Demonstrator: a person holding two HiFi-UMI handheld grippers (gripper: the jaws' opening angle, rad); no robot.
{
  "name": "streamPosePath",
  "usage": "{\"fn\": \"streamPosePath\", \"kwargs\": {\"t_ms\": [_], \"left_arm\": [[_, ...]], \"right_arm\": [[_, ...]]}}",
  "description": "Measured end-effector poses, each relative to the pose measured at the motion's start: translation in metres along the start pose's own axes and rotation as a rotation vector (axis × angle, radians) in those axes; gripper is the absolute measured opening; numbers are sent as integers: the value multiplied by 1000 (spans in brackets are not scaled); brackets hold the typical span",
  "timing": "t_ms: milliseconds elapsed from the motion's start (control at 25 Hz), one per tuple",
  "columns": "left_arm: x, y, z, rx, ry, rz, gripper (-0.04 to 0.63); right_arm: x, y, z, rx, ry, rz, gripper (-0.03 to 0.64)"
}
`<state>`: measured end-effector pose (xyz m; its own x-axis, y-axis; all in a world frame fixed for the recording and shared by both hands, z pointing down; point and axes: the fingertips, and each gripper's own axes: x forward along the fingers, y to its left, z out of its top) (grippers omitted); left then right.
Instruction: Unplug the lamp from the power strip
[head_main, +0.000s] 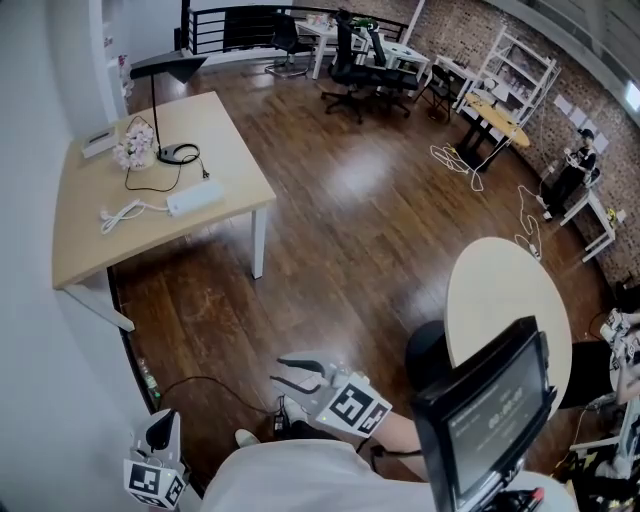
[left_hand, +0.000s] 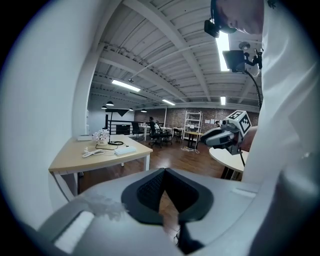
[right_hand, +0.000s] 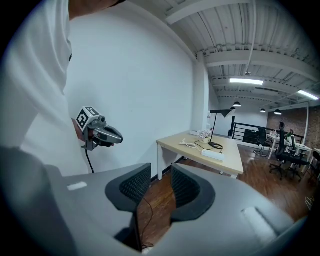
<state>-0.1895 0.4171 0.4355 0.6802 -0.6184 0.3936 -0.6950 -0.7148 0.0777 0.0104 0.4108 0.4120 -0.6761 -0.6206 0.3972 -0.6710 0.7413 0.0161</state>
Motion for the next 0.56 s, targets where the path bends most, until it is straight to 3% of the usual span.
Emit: {"fn": "streamPosePath", "kwargs": {"t_ms": [560], "left_arm": [[3,2,-1,-9,3,6,5]], "right_arm": [[8,-2,-3,-13,26,26,123]]}}
